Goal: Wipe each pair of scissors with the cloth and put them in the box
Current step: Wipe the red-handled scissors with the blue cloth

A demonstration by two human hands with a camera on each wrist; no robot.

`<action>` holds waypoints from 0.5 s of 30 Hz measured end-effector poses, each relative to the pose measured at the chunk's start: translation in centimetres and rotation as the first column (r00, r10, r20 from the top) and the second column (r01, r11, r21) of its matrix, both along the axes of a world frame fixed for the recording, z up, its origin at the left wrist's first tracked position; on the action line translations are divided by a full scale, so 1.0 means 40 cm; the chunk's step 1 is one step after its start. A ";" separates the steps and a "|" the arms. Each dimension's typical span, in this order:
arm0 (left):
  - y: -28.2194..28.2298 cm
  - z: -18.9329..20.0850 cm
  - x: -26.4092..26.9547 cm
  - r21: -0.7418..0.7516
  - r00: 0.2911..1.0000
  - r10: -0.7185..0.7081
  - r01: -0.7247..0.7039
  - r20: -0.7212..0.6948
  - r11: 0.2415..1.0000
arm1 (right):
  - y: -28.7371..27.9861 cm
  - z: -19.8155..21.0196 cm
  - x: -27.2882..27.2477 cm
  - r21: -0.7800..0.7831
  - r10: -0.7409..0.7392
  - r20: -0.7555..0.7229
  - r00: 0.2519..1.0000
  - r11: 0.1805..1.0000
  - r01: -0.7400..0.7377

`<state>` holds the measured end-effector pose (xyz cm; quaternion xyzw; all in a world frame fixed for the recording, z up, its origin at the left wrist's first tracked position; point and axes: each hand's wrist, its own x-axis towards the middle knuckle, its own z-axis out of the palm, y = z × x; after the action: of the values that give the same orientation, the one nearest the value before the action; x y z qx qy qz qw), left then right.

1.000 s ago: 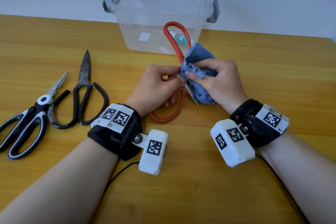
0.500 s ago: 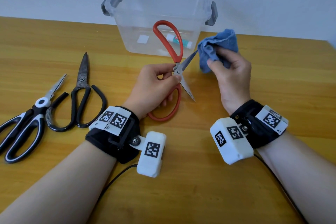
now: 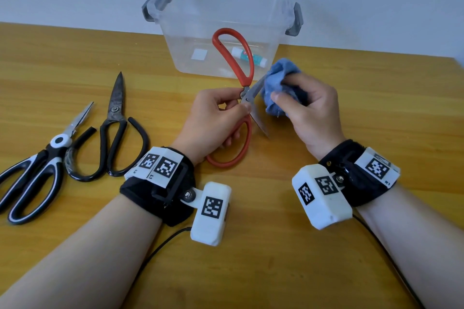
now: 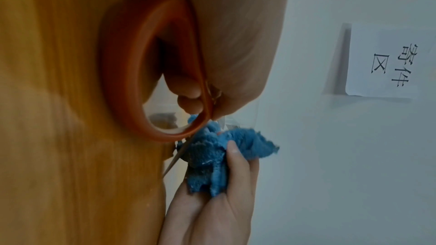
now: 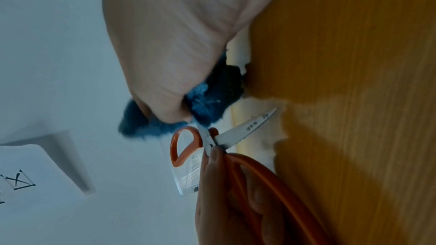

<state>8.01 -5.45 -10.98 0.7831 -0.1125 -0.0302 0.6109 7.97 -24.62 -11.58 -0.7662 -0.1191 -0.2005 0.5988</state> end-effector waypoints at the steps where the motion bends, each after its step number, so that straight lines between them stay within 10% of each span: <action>1: 0.000 0.000 0.000 0.003 1.000 -0.003 0.003 0.006 1.000 | 0.003 -0.002 -0.001 -0.059 0.051 0.009 0.999 0.997 -0.050; 7: -0.001 0.006 -0.004 0.024 0.996 -0.074 0.073 0.049 0.997 | 0.007 -0.008 0.000 -0.267 0.164 -0.038 0.986 0.949 -0.168; 15: 0.001 0.004 -0.005 0.008 0.992 -0.114 0.114 0.057 0.993 | 0.007 -0.003 0.004 -0.145 -0.099 -0.003 0.995 0.985 0.097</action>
<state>7.81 -5.41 -10.83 0.7775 -0.1747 -0.0427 0.6027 8.11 -24.35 -11.71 -0.8135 -0.0925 -0.2168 0.5317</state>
